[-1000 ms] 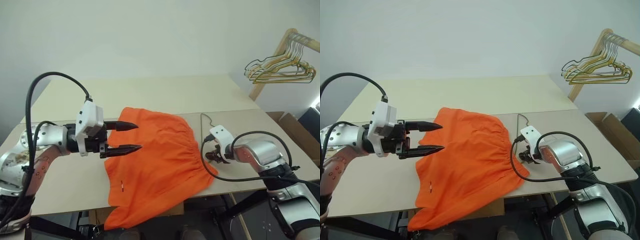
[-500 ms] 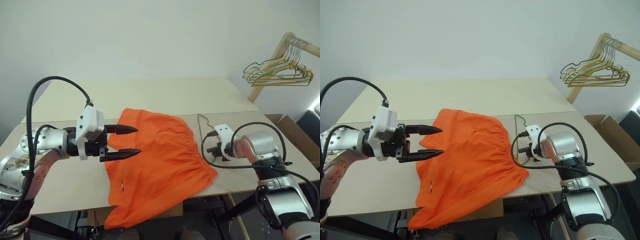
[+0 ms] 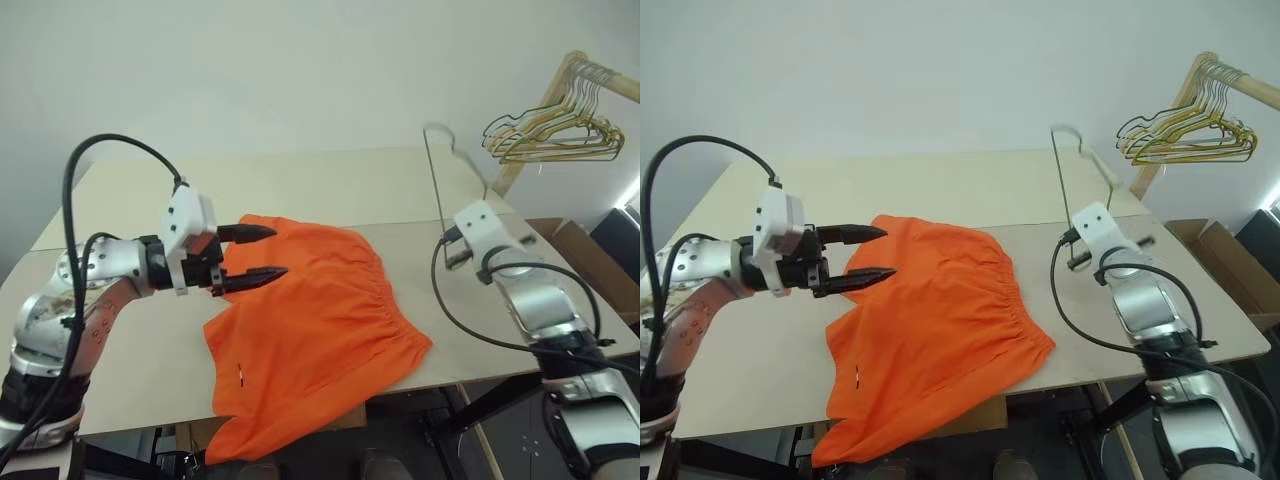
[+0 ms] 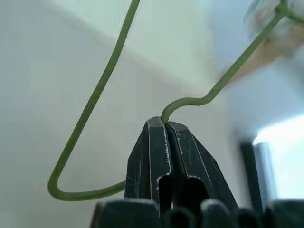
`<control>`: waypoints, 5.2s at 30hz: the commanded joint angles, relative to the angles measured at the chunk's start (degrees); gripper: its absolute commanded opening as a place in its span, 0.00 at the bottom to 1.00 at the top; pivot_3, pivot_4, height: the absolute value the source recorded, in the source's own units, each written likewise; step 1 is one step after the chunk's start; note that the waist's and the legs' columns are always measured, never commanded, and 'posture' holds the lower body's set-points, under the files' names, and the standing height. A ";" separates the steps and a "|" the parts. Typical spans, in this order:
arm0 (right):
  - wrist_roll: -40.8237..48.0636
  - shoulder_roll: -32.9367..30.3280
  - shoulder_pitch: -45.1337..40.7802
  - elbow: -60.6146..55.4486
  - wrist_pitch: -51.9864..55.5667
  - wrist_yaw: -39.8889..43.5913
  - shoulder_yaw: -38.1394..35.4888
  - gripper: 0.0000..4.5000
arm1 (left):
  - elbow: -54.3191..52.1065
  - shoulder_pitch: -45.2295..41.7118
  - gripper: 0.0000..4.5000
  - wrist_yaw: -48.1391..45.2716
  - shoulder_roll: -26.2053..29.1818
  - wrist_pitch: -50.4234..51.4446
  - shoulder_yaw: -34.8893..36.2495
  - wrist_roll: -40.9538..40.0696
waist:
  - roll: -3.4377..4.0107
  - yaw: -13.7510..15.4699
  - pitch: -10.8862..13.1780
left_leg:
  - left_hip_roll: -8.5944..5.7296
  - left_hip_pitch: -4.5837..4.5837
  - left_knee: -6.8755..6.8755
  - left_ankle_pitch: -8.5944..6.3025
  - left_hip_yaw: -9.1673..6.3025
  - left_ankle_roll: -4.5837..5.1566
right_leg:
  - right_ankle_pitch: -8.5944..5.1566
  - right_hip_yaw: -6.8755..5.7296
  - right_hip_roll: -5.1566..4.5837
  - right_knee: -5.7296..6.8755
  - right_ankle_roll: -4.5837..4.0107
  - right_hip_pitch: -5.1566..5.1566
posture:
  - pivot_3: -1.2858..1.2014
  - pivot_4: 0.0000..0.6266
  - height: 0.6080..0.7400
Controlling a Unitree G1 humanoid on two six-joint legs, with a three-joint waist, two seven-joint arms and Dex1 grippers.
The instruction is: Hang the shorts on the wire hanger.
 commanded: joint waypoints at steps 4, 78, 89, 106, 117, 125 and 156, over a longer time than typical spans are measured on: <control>-21.10 -12.37 1.86 4.31 -40.97 -6.65 6.10 0.00 | 8.46 -8.10 0.99 -2.67 0.75 1.77 2.41 -1.57 | 0.00 -0.69 0.00 | 0.00 0.08 0.01 0.00 0.05 0.00 | 0.02 0.01 -0.01 -0.11 -0.02 0.12 | 0.52 0.00 1.00; 30.11 -16.65 -18.74 -14.43 6.34 57.20 11.58 1.00 | 12.59 -10.76 0.00 -14.37 0.55 -5.59 -16.59 23.38 | 0.03 -1.92 -0.03 | 0.27 0.29 0.64 -0.24 0.20 0.40 | 0.03 0.29 0.00 0.42 0.03 0.23 | 0.51 0.00 1.00; 17.24 -4.77 -26.38 -3.56 15.82 61.10 18.93 1.00 | 10.69 -10.10 0.00 -14.98 0.63 -4.98 -16.09 22.58 | 0.05 0.63 -0.02 | 0.11 -0.16 0.91 -0.24 0.35 0.39 | 0.03 0.22 0.01 0.46 0.04 -0.09 | 0.52 0.00 1.00; 9.48 -1.21 -24.75 0.26 12.37 65.83 18.13 0.00 | 11.13 -10.40 0.00 -17.36 0.66 -6.95 -15.92 21.54 | 0.05 0.99 -0.02 | 0.10 -0.17 0.96 -0.24 0.43 0.39 | 0.03 0.15 0.05 0.50 0.04 -0.08 | 0.52 0.00 1.00; 13.94 -7.50 -16.14 -8.58 11.06 70.99 12.08 0.00 | 20.66 -7.84 0.47 -26.54 0.86 -25.69 -12.40 20.07 | 0.05 1.59 -0.02 | 0.10 -0.20 1.01 -0.24 0.58 0.39 | 0.03 0.04 0.01 0.44 0.04 -0.02 | 0.53 0.00 1.00; 26.03 -19.05 4.62 -18.82 28.60 69.12 -3.77 0.00 | 26.73 -10.21 0.98 -27.04 0.69 -22.04 -8.55 15.51 | 0.04 2.48 -0.02 | 0.12 -0.22 1.04 -0.26 0.56 0.42 | 0.03 -0.01 0.01 0.38 0.04 0.01 | 0.52 0.00 1.00; 47.47 -18.65 20.78 -2.58 55.97 62.56 -10.30 0.00 | 4.52 0.31 0.98 -22.87 -1.09 -11.79 -5.27 4.93 | 0.15 -0.46 -0.14 | 0.09 0.22 1.15 -0.30 0.27 0.46 | 0.10 0.38 0.09 0.48 0.15 0.34 | 0.52 0.00 1.00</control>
